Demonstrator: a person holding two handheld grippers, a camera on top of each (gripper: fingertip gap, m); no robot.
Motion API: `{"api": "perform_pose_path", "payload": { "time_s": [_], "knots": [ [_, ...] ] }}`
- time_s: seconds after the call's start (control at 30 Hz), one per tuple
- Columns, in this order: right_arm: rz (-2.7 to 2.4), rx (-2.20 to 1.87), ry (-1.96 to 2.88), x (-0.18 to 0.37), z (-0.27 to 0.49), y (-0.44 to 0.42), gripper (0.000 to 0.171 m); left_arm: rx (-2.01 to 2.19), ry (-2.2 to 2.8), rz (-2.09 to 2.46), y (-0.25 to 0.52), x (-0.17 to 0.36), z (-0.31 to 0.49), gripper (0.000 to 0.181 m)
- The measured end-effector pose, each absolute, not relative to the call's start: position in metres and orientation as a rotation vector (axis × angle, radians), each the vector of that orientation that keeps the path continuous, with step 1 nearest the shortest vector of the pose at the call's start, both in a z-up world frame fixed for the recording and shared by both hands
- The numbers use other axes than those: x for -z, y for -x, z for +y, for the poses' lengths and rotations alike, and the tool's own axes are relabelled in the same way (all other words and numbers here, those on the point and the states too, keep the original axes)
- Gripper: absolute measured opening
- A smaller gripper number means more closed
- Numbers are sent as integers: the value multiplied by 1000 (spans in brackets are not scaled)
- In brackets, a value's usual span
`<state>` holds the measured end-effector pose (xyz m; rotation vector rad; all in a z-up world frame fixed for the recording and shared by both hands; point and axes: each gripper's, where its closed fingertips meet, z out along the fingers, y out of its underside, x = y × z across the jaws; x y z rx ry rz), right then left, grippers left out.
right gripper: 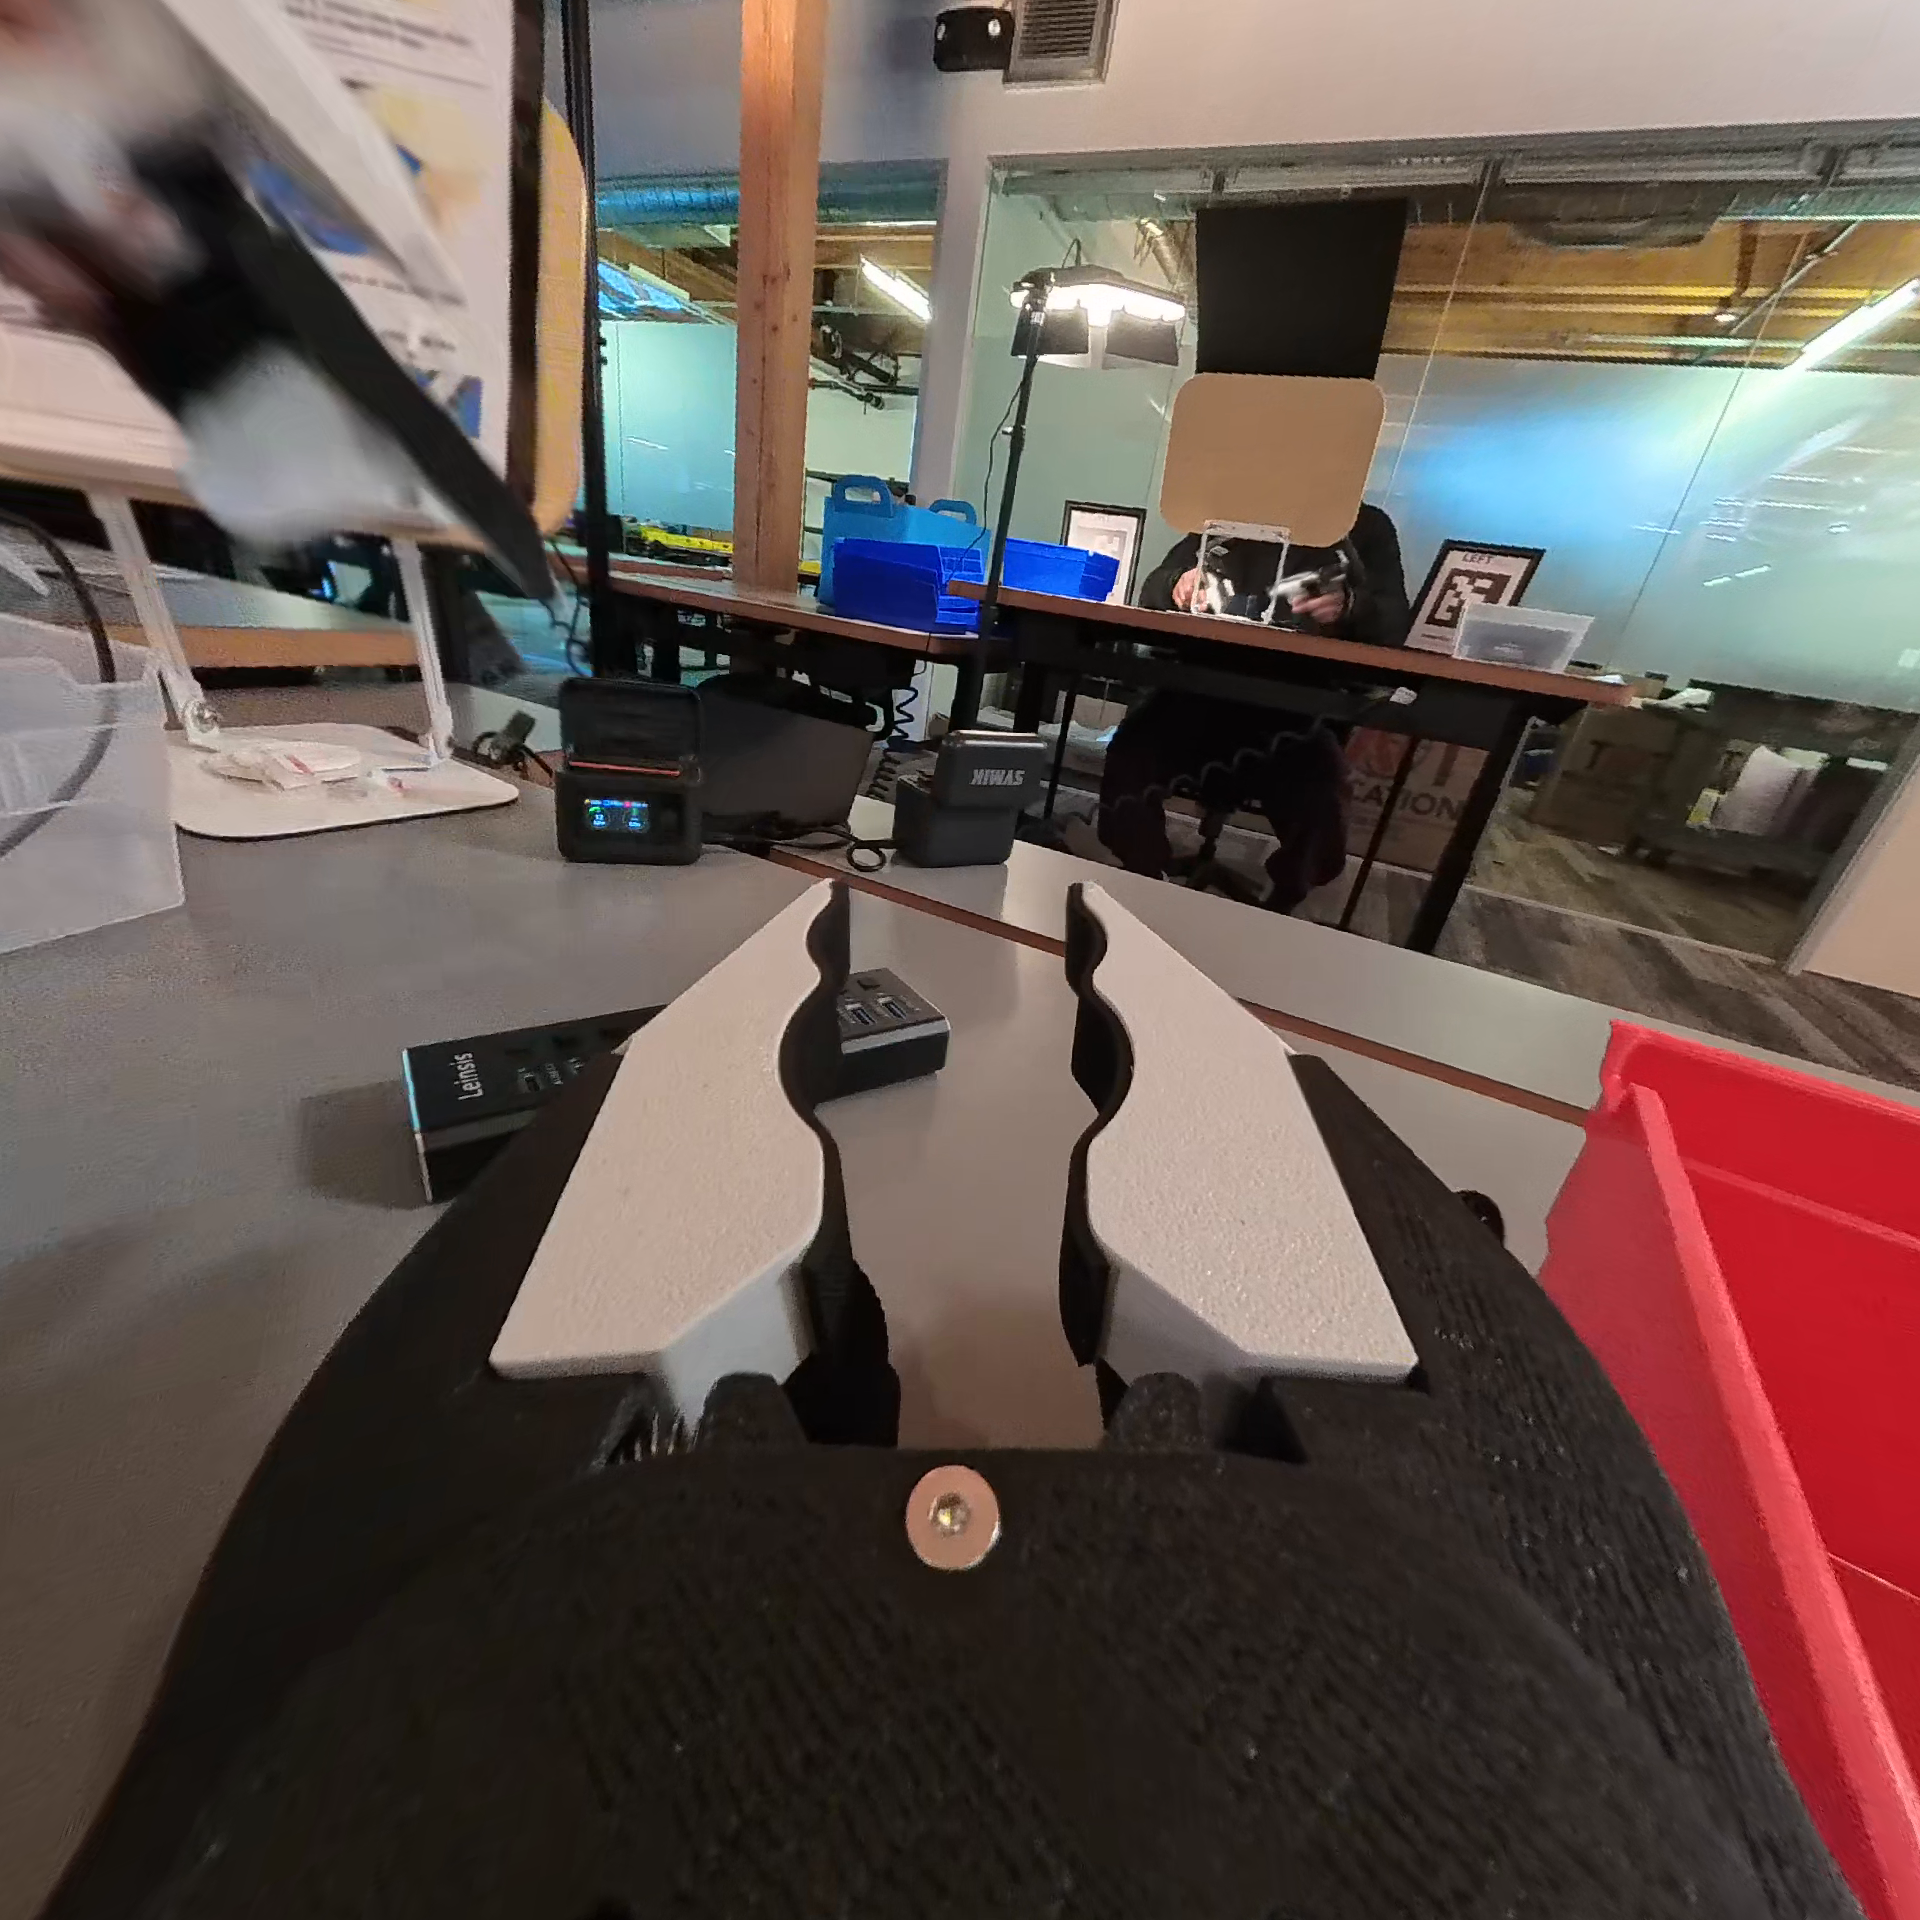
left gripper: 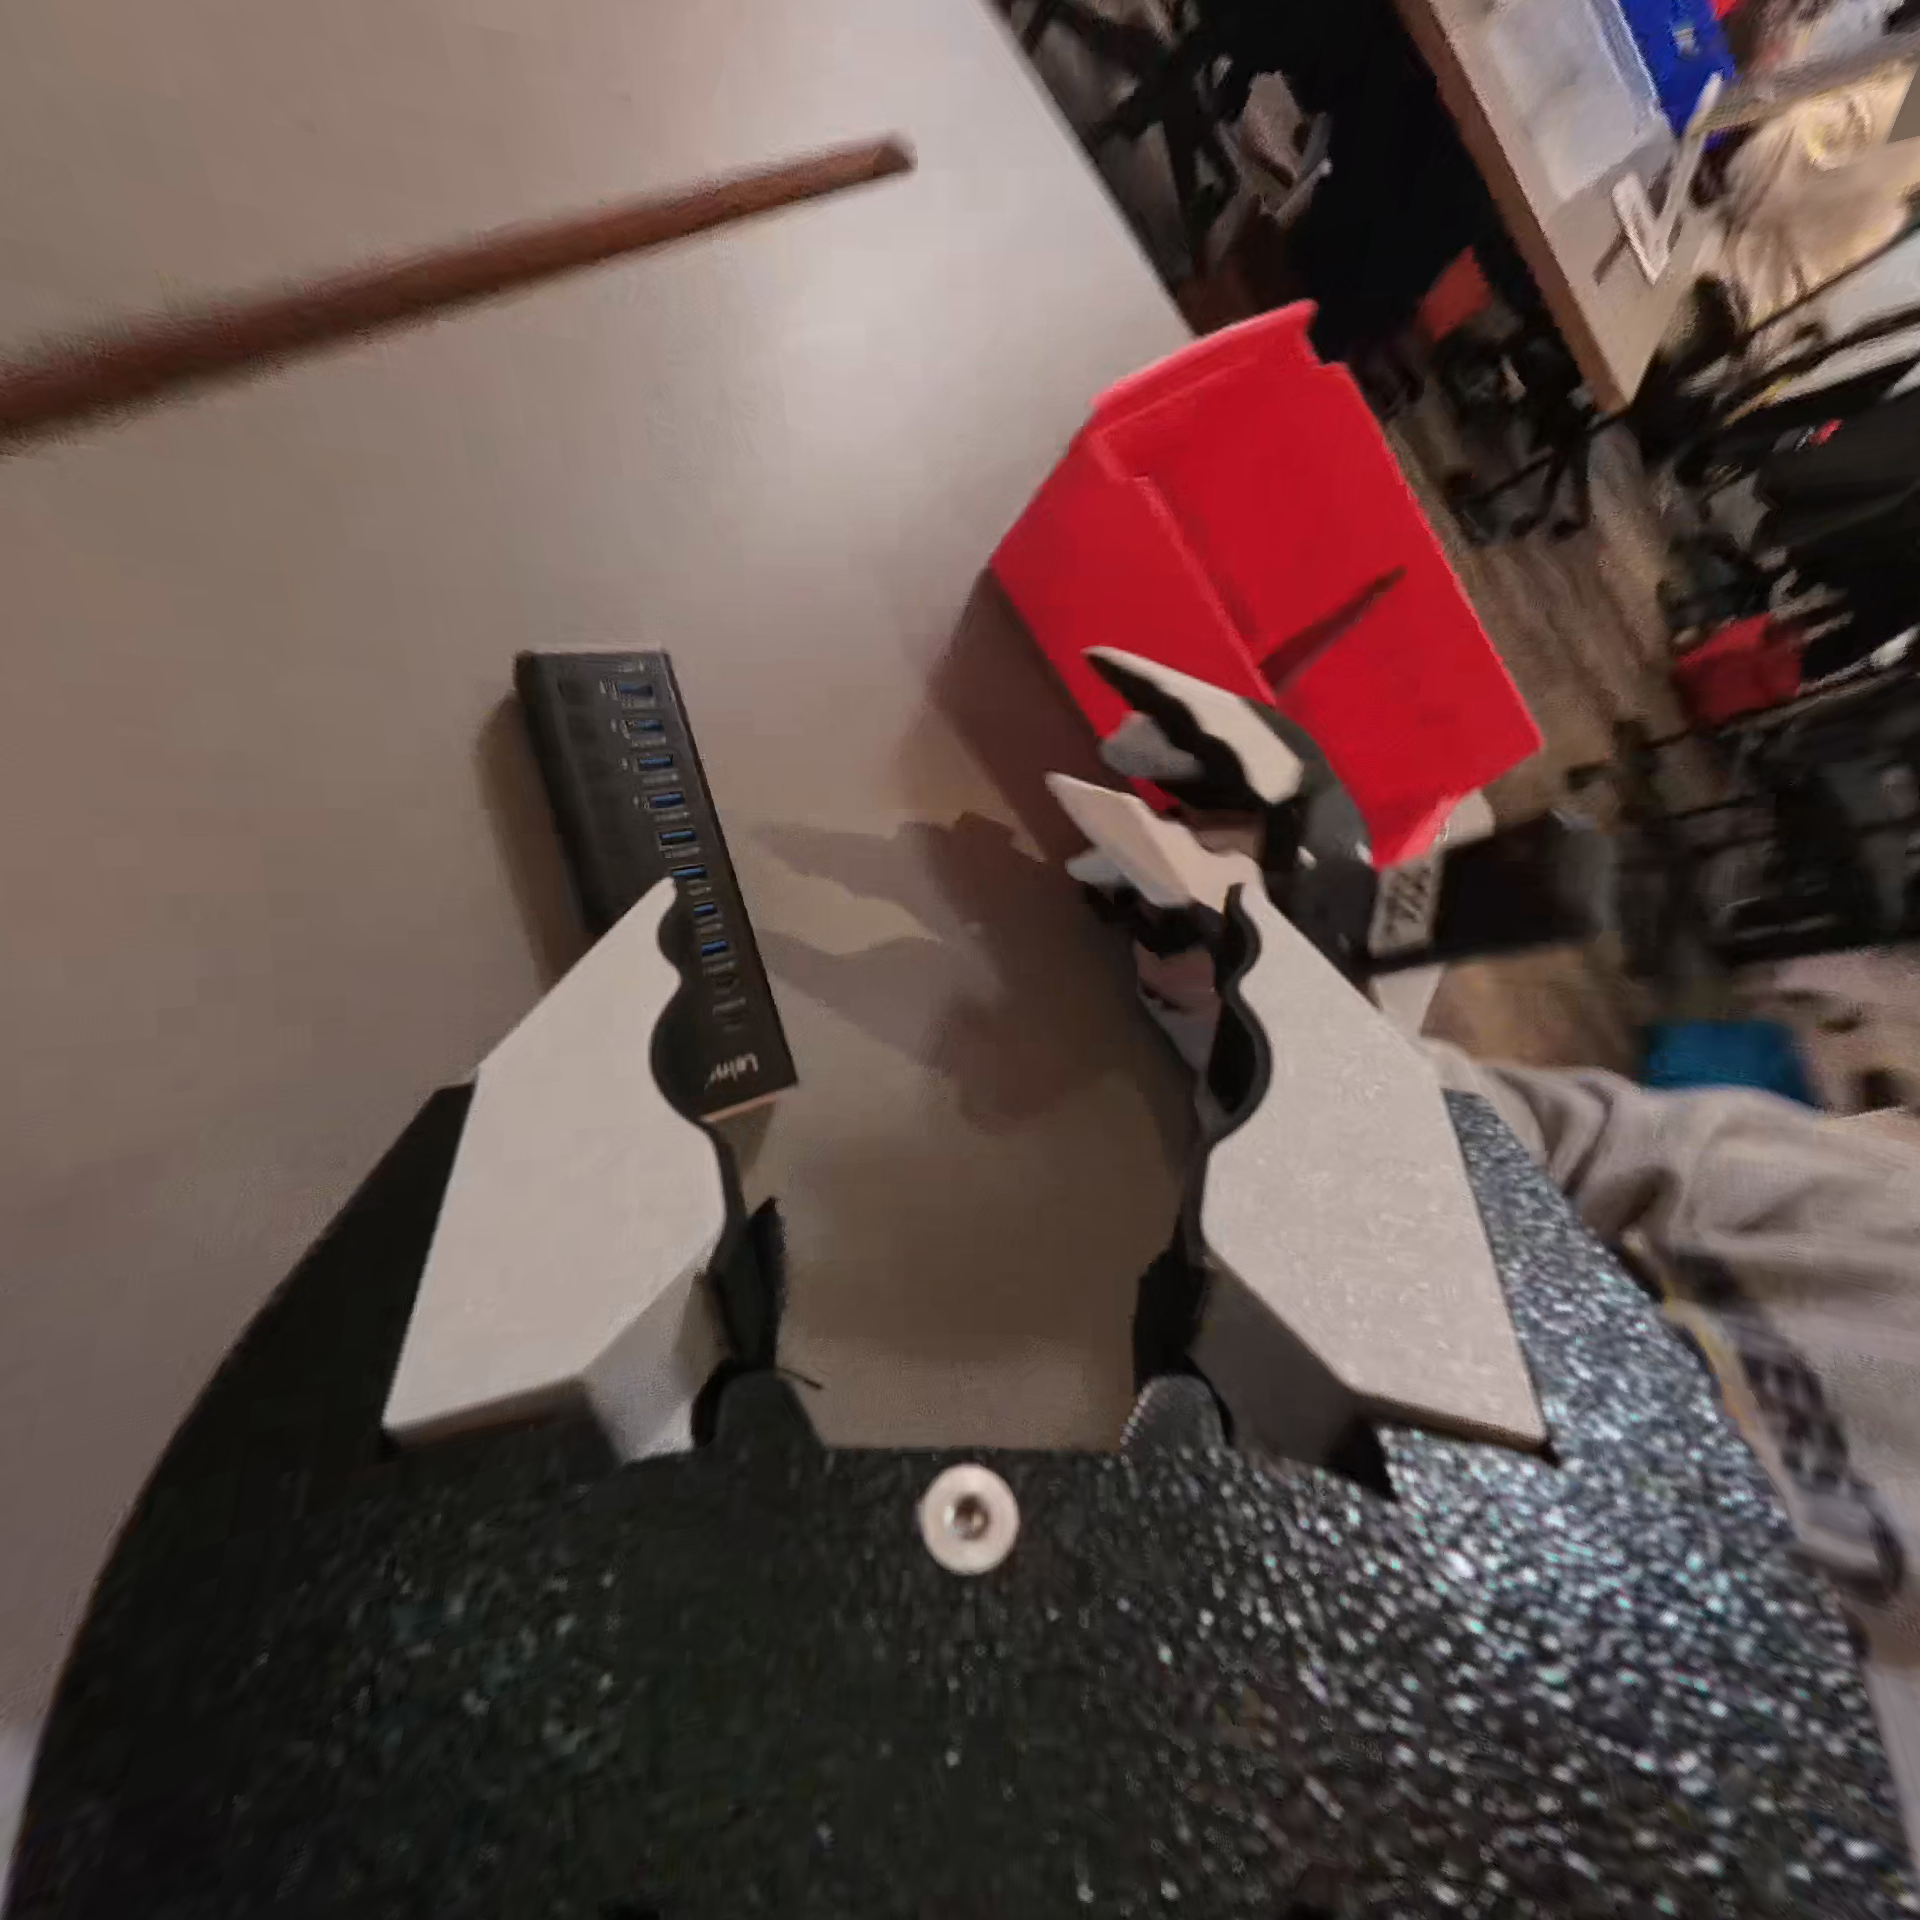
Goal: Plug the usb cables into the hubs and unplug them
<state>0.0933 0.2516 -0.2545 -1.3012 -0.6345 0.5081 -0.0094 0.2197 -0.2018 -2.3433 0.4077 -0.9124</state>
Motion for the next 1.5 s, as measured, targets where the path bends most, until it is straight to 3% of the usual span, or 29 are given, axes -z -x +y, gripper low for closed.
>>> {"api": "perform_pose_path", "payload": {
  "time_s": [0.13, 0.23, 0.37, 0.53, 0.77, 0.9, 1.13, 1.2, 1.5],
  "knots": [
    [-651, -516, 1312, 257, 251, -90, 40, 454, 2257, 516, 77, 129, 157, 98],
    [-677, -505, 1311, 259, 250, -86, 40, 98, 2306, 451, 155, 119, 109, 87],
    [-714, -491, 1312, 263, 247, -80, 38, -52, 2499, 282, 235, 163, 40, 67],
    [-720, -510, 1319, 264, 245, -79, 37, -210, 2687, 93, 290, 240, -22, 66],
    [-717, -529, 1328, 266, 246, -79, 36, 189, 2547, -159, 284, 274, -26, 62],
    [-726, -529, 1331, 267, 246, -78, 36, 117, 2539, -207, 304, 279, -26, 57],
    [-725, -534, 1331, 266, 246, -78, 36, 241, 2537, -161, 302, 301, -18, 26],
    [-724, -536, 1331, 266, 246, -78, 36, 178, 2551, -101, 303, 307, -17, 8],
    [-728, -543, 1332, 267, 245, -77, 35, -184, 2414, 109, 289, 226, -16, 1]
  ]
}}
